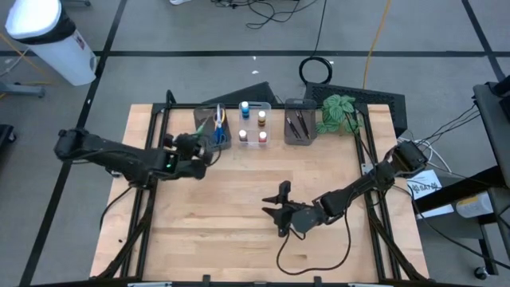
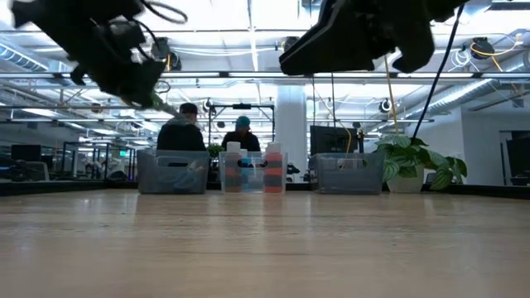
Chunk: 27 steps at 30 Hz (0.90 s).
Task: Pick & Place Paint Supplies
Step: Put the green scissors into the left black bin
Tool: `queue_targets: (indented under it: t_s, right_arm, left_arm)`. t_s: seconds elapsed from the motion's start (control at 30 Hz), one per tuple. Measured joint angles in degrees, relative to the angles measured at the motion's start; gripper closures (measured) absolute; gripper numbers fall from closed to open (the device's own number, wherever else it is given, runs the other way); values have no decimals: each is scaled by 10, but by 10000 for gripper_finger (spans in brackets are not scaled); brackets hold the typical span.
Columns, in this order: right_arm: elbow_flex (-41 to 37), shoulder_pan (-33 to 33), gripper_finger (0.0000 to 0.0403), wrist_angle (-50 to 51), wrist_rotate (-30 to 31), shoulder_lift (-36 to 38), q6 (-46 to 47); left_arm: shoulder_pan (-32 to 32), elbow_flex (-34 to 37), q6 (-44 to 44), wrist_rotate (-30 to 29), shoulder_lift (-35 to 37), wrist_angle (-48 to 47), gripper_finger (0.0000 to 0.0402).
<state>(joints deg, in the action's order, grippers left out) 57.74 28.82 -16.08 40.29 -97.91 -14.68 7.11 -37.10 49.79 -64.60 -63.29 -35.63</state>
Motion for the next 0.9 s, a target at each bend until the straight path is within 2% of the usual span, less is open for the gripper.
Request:
queue_targets:
  t_s: [0.2,0.43,0.57,0.73,0.9]
  right_arm:
    - [0,-3,273,0,0,0,3]
    - [0,-4,273,0,1,0,3]
    - [0,-3,273,0,1,0,3]
    - [0,-3,273,1,1,0,5]
    - [0,-3,273,1,1,0,5]
  left_arm:
    - [-86,0,8,7,-95,29,366]
    - [-160,0,3,51,-184,79,364]
    - [-180,0,1,53,-209,111,344]
    - [-187,0,-31,87,-210,142,312]
    - [-187,-1,-65,111,-210,170,259]
